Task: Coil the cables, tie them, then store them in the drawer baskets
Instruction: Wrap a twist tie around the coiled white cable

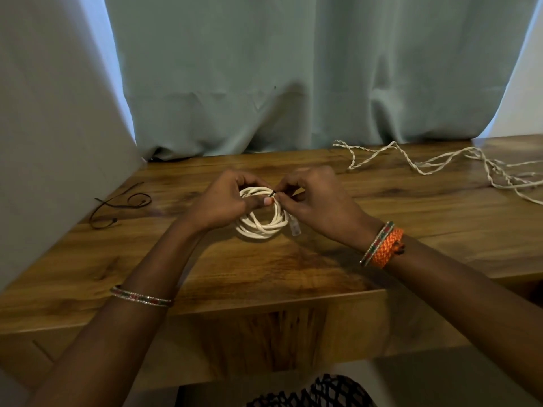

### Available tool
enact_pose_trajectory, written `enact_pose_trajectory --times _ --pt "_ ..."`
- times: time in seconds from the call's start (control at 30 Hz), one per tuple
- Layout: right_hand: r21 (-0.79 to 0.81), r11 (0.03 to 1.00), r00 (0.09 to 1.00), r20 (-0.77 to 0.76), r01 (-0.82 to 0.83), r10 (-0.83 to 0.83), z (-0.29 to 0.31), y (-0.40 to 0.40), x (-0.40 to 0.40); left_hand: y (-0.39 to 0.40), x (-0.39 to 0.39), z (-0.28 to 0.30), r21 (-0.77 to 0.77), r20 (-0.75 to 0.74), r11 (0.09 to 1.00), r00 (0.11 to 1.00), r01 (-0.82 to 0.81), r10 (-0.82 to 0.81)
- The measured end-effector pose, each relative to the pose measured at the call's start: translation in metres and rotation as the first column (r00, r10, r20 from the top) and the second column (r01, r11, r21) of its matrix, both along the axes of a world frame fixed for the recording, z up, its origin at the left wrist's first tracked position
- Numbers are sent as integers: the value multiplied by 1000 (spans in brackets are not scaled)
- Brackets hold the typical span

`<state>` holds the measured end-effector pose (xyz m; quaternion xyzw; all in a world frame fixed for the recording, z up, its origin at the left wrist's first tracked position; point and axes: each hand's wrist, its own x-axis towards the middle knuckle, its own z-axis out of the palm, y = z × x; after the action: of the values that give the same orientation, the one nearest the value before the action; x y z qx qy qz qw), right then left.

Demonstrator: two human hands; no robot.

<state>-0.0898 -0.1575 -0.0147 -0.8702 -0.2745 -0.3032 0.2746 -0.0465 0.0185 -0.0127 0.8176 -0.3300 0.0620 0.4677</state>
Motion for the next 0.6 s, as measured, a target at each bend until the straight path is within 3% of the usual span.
enact_pose_trajectory --times 0.23,0.53,0.6 --pt "157 988 1000 -12 14 -12 -4 4 3 0 3 -3 -24 35 999 998 -49 50" --pt "42 998 999 -27 36 -35 -5 3 7 -1 4 -4 -15 111 997 991 -76 78" --pt "-36 995 994 50 95 -93 -7 3 7 -2 5 -4 -18 121 997 989 -81 82"
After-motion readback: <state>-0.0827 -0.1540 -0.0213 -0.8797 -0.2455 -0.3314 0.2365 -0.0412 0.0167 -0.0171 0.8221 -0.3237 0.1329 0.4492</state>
